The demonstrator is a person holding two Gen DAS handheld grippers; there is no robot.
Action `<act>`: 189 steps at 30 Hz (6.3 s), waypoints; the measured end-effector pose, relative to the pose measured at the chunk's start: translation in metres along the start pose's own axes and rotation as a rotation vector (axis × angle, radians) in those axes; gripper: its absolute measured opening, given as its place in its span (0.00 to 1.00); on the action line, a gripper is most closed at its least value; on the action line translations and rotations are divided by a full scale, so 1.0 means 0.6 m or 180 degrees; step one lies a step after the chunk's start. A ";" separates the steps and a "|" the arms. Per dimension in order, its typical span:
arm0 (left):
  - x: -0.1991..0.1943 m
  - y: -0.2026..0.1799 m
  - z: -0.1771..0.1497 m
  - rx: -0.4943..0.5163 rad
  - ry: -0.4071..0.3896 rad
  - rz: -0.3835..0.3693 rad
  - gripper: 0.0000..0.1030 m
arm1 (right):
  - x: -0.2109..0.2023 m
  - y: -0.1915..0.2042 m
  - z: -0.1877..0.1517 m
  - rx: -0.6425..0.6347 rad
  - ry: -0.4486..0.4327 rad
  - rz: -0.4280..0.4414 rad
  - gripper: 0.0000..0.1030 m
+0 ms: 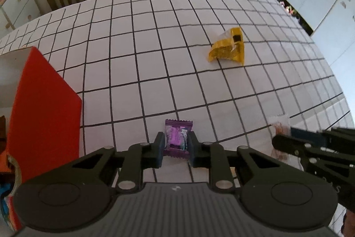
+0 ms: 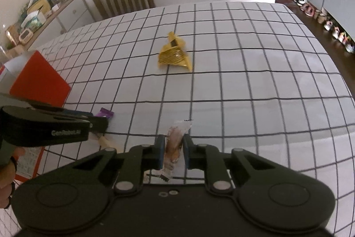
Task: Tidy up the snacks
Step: 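Close left gripper on purple candy while right closes on small clear packet, then carry purple candy and clear packet over the red box and lower them, then open both grippers to drop the candy and packet into the box, then withdraw both tools toward the sausage stick and yellow packet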
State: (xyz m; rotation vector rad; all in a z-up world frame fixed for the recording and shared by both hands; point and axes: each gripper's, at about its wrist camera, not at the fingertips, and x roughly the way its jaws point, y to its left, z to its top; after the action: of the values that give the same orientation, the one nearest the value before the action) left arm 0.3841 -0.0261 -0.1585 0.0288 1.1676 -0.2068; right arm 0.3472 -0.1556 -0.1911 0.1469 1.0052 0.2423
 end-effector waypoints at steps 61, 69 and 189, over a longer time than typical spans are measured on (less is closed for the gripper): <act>-0.357 0.274 -0.148 -0.0640 -0.0607 0.0127 0.21 | -0.207 0.364 0.004 -0.1066 -0.0387 0.0711 0.15; -0.319 0.353 -0.116 -0.0730 -0.0552 0.0242 0.21 | -0.151 0.433 0.015 -0.1117 -0.0317 0.0606 0.15; -0.089 -0.052 -0.098 -0.1346 -0.0160 0.0206 0.79 | -0.152 -0.028 0.087 -0.0532 -0.0285 0.0230 0.99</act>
State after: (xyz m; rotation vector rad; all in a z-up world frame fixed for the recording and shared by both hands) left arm 0.3051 -0.0413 -0.1301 -0.3086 1.1391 0.0986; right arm 0.3468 -0.1968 -0.0929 0.0415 0.8873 0.3812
